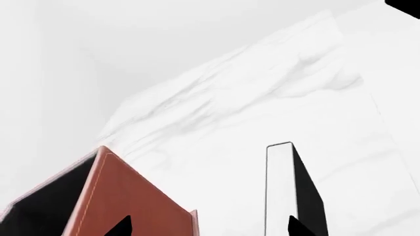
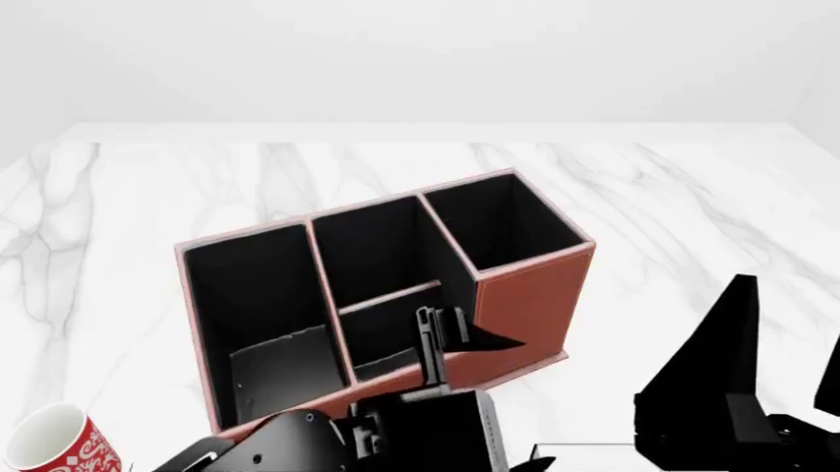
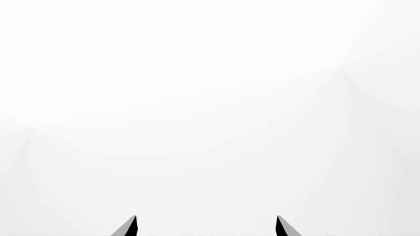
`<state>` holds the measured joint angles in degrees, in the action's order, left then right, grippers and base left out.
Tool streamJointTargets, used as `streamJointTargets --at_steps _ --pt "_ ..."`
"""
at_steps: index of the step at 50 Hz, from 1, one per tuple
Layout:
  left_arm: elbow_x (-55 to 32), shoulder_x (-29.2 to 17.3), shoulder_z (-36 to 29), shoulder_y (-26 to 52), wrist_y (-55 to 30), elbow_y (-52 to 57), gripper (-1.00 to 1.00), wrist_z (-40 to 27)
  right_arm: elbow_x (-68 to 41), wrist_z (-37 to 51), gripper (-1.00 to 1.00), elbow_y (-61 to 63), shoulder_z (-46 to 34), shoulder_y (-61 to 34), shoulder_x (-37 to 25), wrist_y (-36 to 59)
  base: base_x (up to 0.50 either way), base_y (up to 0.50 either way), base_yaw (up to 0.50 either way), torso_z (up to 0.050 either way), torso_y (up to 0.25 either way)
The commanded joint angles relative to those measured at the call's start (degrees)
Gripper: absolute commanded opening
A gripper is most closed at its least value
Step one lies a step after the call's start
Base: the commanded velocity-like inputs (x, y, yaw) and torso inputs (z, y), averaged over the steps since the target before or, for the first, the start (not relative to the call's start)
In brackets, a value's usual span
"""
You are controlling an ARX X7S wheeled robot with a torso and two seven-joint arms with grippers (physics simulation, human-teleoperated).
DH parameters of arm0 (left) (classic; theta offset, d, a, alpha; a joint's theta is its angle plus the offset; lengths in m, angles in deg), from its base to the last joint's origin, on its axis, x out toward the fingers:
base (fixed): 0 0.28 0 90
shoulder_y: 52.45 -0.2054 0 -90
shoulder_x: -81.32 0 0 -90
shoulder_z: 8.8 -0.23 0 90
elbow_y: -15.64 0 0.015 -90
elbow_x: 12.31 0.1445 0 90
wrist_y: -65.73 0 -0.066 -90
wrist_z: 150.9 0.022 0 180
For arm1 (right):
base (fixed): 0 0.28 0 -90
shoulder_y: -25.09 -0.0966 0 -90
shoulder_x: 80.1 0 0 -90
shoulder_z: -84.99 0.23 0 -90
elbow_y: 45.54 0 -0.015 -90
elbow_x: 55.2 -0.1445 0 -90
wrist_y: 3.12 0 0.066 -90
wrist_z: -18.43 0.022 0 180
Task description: Pick up the book and place it in the back compartment of the caddy.
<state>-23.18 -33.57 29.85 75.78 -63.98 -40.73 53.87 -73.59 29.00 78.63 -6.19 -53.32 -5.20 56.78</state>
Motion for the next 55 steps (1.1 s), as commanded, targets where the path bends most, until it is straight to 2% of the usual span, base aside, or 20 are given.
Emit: streamJointTargets --at_steps 1,13,21,32,43,55 --pt "2.0 2.6 -0.6 2.4 0.1 -0.1 1.00 1.8 0.9 -1.0 1.00 0.1 0.8 0.1 0.7 0.0 0.00 0.00 0.00 0.000 0.000" --pt "0.6 5.0 -0.5 2.0 0.5 0.6 1.00 1.3 1.0 -1.1 1.00 -0.6 0.0 0.1 0.7 -0.6 0.00 0.00 0.00 0.000 0.000" --pt "-9.0 8.8 8.2 -1.0 -0.2 0.1 1.00 1.0 1.1 -1.1 1.00 -0.9 -0.4 0.1 0.6 -0.7 0.00 0.00 0.00 0.000 0.000" --pt "-14.4 11.7 12.8 -3.9 0.8 -2.8 1.00 0.1 1.3 -0.9 1.00 -1.1 -0.8 0.1 0.5 -0.7 0.00 0.00 0.00 0.000 0.000" --pt "-13.9 13.0 12.2 -6.2 5.4 -7.9 1.00 0.6 1.3 -0.8 1.00 -1.6 -1.2 0.0 0.3 -1.0 0.00 0.00 0.00 0.000 0.000" --pt "-15.3 14.9 12.5 -5.7 5.0 -11.2 1.00 0.1 1.0 -0.5 1.00 -1.7 -1.2 -0.1 -0.1 -1.0 0.00 0.00 0.00 0.000 0.000"
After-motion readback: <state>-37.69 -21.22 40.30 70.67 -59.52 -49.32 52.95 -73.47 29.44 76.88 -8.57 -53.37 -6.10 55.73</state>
